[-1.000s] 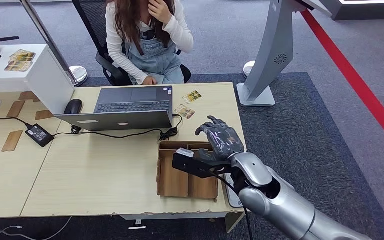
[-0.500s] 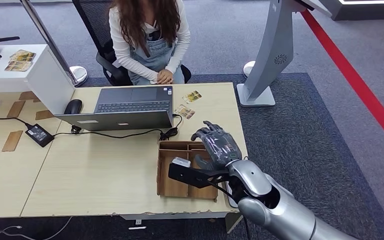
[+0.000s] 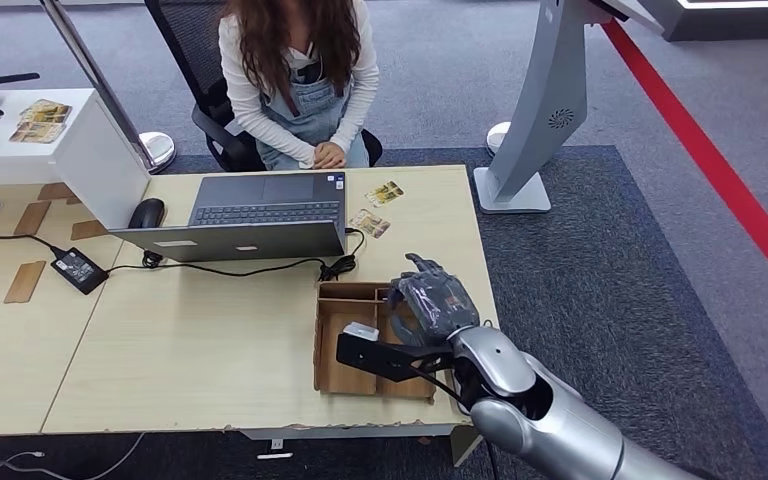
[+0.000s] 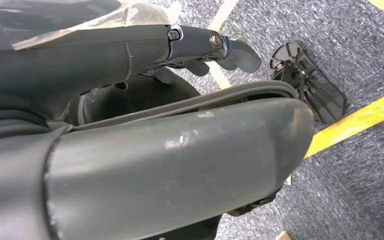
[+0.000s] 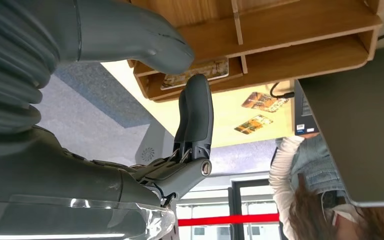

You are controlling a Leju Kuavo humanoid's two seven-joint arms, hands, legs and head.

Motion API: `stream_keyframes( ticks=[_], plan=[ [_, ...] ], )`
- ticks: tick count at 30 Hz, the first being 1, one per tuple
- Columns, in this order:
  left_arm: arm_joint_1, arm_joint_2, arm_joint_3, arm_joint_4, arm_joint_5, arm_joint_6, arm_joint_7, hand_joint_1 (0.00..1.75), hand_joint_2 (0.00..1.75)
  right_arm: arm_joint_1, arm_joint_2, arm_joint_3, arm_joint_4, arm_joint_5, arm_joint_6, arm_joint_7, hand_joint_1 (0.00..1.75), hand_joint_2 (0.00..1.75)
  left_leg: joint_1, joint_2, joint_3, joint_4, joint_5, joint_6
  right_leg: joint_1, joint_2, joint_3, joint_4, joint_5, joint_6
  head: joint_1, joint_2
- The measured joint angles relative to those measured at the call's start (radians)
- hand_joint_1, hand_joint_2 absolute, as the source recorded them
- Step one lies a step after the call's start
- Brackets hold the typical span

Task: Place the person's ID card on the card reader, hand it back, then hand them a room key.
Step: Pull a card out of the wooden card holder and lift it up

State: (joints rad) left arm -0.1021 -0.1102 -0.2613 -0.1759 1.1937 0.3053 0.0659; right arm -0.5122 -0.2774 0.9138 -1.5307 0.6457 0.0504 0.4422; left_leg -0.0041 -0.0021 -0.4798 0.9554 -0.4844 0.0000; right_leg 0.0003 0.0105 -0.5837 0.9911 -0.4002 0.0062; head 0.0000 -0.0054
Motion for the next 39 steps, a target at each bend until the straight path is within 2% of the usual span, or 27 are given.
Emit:
stream_keyframes(
  ticks=[7, 13, 23, 34, 37, 39],
  plan=[
    [0.0, 0.0, 0.0, 0.0, -0.004, 0.0, 0.001, 0.0, 0.0, 0.001, 0.012, 0.001, 0.028, 0.003, -0.002, -0.004, 1.14, 1.75, 0.0, 0.0, 0.0, 0.0, 0.0, 0.0, 0.0, 0.0, 0.0, 0.0, 0.0, 0.0, 0.0, 0.0],
    [0.0, 0.0, 0.0, 0.0, -0.007, 0.0, 0.0, 0.0, 0.0, -0.001, 0.024, 0.001, 0.046, 0.01, -0.013, -0.01, 0.96, 1.75, 0.0, 0.0, 0.0, 0.0, 0.0, 0.0, 0.0, 0.0, 0.0, 0.0, 0.0, 0.0, 0.0, 0.0],
    [0.0, 0.0, 0.0, 0.0, -0.006, 0.0, -0.002, 0.0, 0.0, -0.03, 0.021, -0.012, 0.045, 0.02, -0.035, -0.004, 1.06, 1.75, 0.0, 0.0, 0.0, 0.0, 0.0, 0.0, 0.0, 0.0, 0.0, 0.0, 0.0, 0.0, 0.0, 0.0],
    [0.0, 0.0, 0.0, 0.0, -0.007, -0.001, -0.002, 0.0, 0.0, -0.042, 0.014, -0.025, 0.033, 0.025, -0.036, 0.0, 1.08, 1.75, 0.0, 0.0, 0.0, 0.0, 0.0, 0.0, 0.0, 0.0, 0.0, 0.0, 0.0, 0.0, 0.0, 0.0],
    [0.0, 0.0, 0.0, 0.0, -0.008, -0.001, -0.002, 0.0, 0.0, -0.042, 0.014, -0.025, 0.033, 0.025, -0.036, 0.0, 1.06, 1.75, 0.0, 0.0, 0.0, 0.0, 0.0, 0.0, 0.0, 0.0, 0.0, 0.0, 0.0, 0.0, 0.0, 0.0],
    [0.0, 0.0, 0.0, 0.0, -0.008, -0.002, 0.0, 0.0, 0.0, -0.042, 0.014, -0.025, 0.033, 0.025, -0.036, -0.001, 0.97, 1.75, 0.0, 0.0, 0.0, 0.0, 0.0, 0.0, 0.0, 0.0, 0.0, 0.0, 0.0, 0.0, 0.0, 0.0]
  ],
)
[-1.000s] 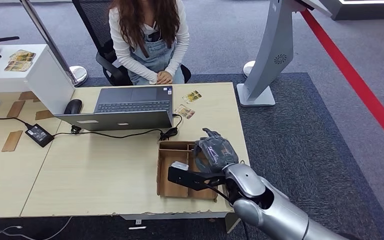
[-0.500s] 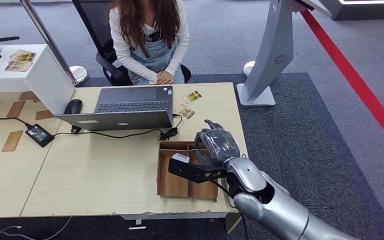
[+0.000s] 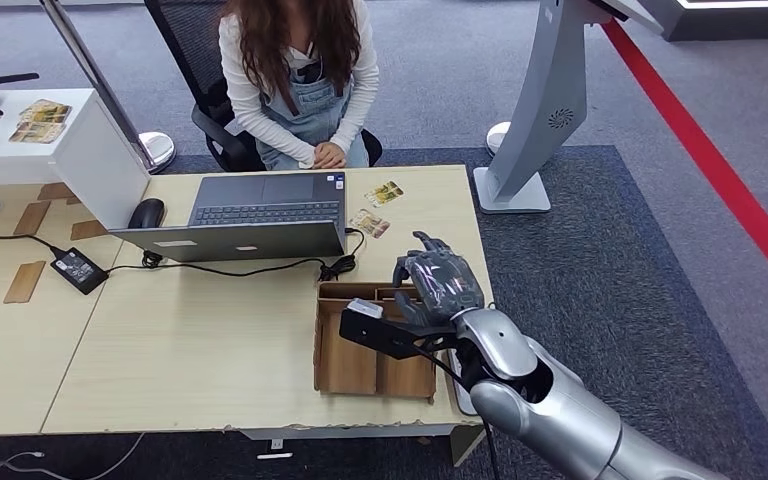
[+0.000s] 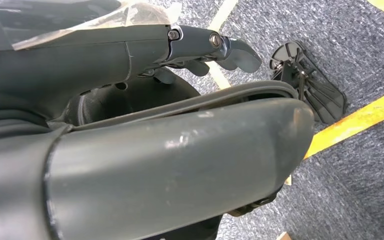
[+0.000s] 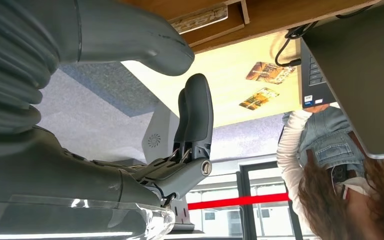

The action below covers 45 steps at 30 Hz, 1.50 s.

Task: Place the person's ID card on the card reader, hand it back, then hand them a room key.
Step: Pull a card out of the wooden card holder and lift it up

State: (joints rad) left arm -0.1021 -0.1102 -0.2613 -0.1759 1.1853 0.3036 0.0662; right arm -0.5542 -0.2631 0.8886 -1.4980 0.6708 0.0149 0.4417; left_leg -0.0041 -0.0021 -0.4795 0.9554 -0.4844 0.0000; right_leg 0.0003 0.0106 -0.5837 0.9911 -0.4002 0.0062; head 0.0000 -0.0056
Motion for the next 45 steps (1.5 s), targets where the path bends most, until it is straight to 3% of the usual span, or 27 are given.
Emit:
stream_keyframes(
  ticks=[3, 10, 45],
  plan=[
    [0.0, 0.0, 0.0, 0.0, -0.001, -0.001, 0.004, 0.0, 0.0, 0.001, 0.001, 0.001, 0.0, 0.0, 0.0, 0.0, 0.81, 1.75, 0.0, 0.0, 0.0, 0.0, 0.0, 0.0, 0.0, 0.0, 0.0, 0.0, 0.0, 0.0, 0.0, 0.0],
    [0.0, 0.001, 0.0, 0.0, -0.001, -0.002, 0.008, 0.0, 0.0, 0.004, 0.004, 0.003, 0.0, 0.0, 0.003, -0.004, 0.66, 1.75, 0.0, 0.0, 0.0, 0.0, 0.0, 0.0, 0.0, 0.0, 0.0, 0.0, 0.0, 0.0, 0.0, 0.0],
    [0.0, 0.005, 0.0, 0.0, 0.0, -0.004, 0.015, 0.0, 0.0, 0.027, 0.027, 0.02, 0.017, -0.027, 0.005, -0.019, 0.72, 1.75, 0.0, 0.0, 0.0, 0.0, 0.0, 0.0, 0.0, 0.0, 0.0, 0.0, 0.0, 0.0, 0.0, 0.0]
  ],
)
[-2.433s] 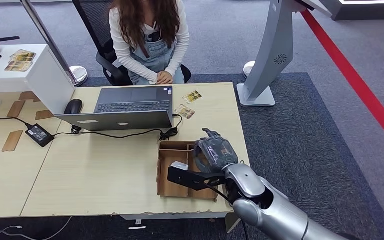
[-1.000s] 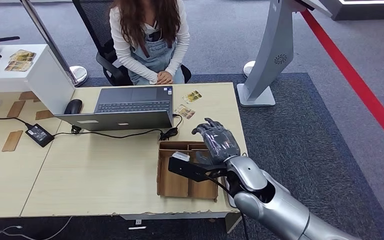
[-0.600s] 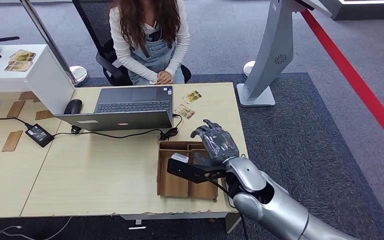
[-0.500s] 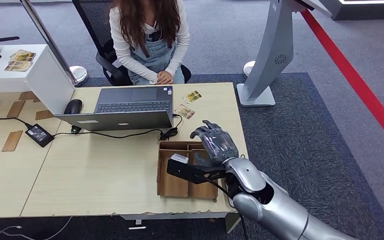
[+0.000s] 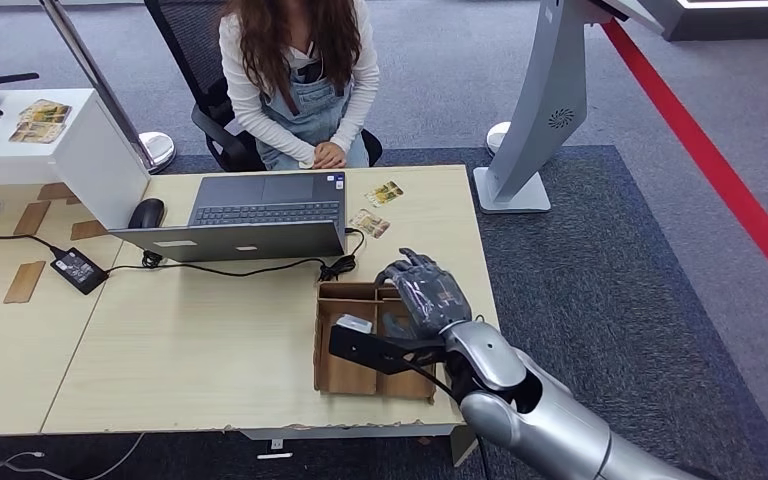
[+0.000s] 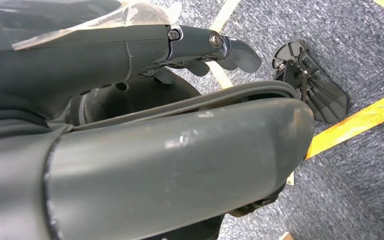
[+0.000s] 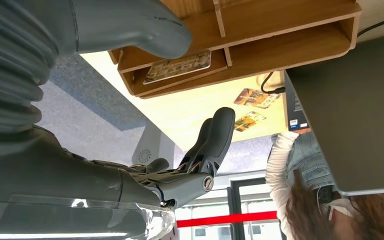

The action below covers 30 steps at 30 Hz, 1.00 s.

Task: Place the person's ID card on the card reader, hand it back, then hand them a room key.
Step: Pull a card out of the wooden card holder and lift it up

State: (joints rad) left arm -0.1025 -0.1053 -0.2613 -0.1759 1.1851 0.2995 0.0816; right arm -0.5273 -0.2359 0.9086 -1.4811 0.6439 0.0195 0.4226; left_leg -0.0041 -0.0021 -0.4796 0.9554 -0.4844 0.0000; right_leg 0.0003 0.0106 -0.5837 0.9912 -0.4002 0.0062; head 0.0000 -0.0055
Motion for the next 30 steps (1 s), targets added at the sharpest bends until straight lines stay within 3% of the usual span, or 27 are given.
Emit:
stream_keyframes(
  ticks=[30],
  plan=[
    [0.0, 0.0, 0.0, 0.0, -0.004, 0.0, 0.0, 0.0, 0.0, -0.001, 0.035, 0.005, 0.073, -0.01, -0.023, -0.016, 0.42, 1.75, 0.0, 0.0, 0.0, 0.0, 0.0, 0.0, 0.0, 0.0, 0.0, 0.0, 0.0, 0.0, 0.0, 0.0]
  ],
)
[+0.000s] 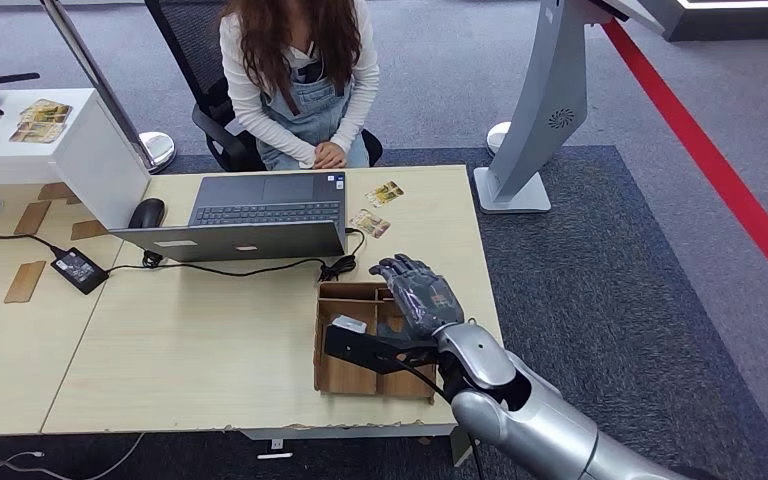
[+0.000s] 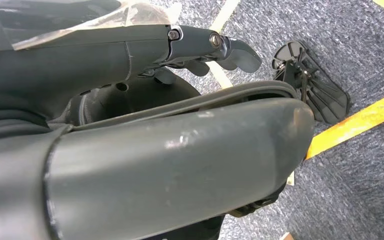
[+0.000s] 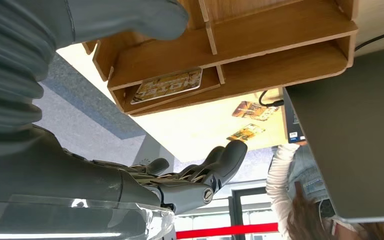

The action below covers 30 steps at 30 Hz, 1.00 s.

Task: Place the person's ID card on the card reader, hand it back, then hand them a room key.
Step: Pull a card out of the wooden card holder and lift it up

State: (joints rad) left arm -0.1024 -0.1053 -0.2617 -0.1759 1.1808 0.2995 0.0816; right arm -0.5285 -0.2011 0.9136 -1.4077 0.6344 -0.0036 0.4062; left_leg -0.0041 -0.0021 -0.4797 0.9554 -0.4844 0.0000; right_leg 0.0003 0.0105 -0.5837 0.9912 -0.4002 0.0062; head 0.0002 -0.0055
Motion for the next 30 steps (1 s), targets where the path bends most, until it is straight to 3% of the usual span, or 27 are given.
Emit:
stream_keyframes(
  ticks=[19, 30],
  plan=[
    [0.0, 0.0, 0.0, 0.0, 0.0, 0.0, -0.003, 0.0, 0.0, -0.009, 0.008, -0.003, 0.032, -0.003, -0.013, -0.001, 0.55, 1.75, 0.0, 0.0, 0.0, 0.0, 0.0, 0.0, 0.0, 0.0, 0.0, 0.0, 0.0, 0.0, 0.0, 0.0],
    [0.0, 0.0, 0.0, 0.0, 0.001, -0.003, -0.001, 0.0, 0.0, -0.024, 0.006, -0.008, 0.051, 0.021, -0.017, 0.002, 0.53, 1.75, 0.0, 0.0, 0.0, 0.0, 0.0, 0.0, 0.0, 0.0, 0.0, 0.0, 0.0, 0.0, 0.0, 0.0]
  ],
)
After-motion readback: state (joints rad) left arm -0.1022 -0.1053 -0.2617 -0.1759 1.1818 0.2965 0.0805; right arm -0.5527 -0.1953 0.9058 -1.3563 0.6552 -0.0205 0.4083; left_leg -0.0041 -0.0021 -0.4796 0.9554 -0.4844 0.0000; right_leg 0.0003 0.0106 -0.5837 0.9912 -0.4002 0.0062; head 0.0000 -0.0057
